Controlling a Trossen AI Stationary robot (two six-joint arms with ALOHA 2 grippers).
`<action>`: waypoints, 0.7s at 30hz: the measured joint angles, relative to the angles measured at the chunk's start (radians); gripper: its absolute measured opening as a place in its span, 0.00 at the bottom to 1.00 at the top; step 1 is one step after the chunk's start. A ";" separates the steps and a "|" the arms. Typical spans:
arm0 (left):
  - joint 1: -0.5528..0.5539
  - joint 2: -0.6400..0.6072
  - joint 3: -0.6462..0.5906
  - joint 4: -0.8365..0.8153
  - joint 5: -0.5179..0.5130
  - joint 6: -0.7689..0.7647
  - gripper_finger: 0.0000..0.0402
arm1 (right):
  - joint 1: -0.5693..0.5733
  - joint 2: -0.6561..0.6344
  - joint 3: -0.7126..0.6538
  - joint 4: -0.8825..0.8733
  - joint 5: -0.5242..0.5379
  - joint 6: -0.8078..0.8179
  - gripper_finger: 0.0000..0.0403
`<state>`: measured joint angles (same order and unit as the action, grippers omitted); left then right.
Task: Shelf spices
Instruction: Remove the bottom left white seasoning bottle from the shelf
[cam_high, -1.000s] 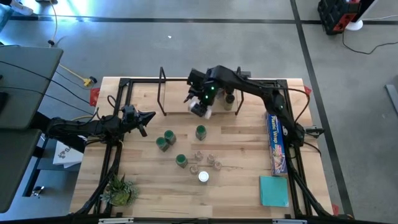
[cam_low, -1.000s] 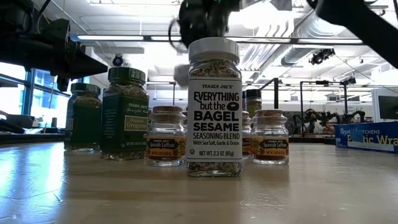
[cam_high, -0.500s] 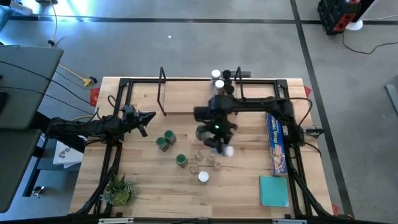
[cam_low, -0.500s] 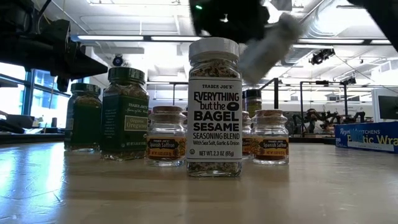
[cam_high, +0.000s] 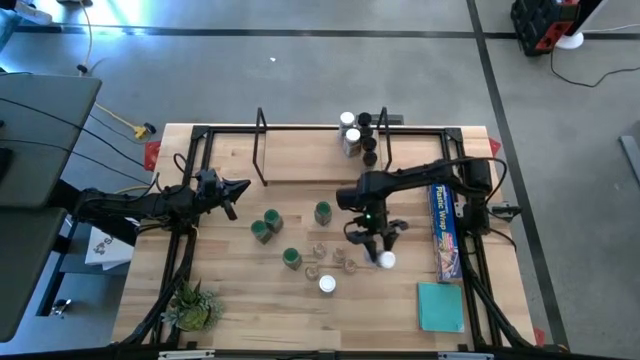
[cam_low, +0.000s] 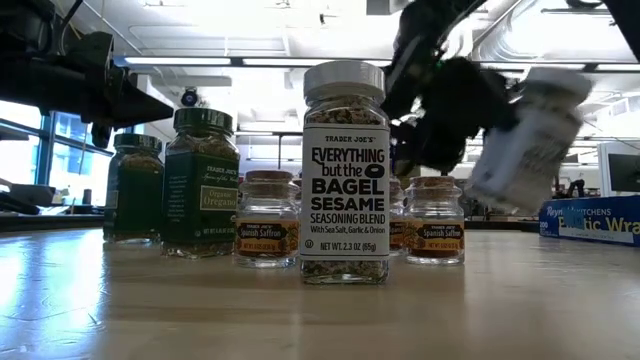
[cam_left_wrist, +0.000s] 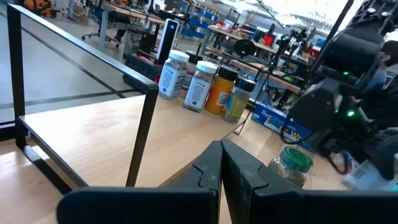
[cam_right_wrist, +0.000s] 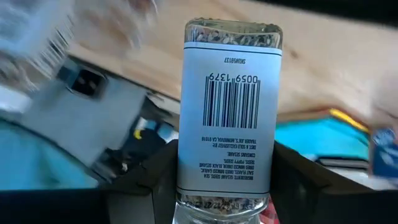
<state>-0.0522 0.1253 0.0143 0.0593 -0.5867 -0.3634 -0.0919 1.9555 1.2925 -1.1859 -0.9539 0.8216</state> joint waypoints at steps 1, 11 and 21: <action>0.000 0.000 0.000 0.000 0.000 0.000 0.01 | -0.001 0.001 -0.010 0.036 0.001 0.023 0.47; 0.000 0.006 0.000 0.000 0.000 0.000 0.01 | -0.004 0.007 -0.087 0.222 0.013 0.109 0.48; 0.000 0.006 0.000 0.000 0.000 0.000 0.01 | -0.018 0.007 -0.096 0.263 0.025 0.095 0.61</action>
<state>-0.0524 0.1318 0.0147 0.0590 -0.5869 -0.3634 -0.1103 1.9625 1.1969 -0.9232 -0.9288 0.9164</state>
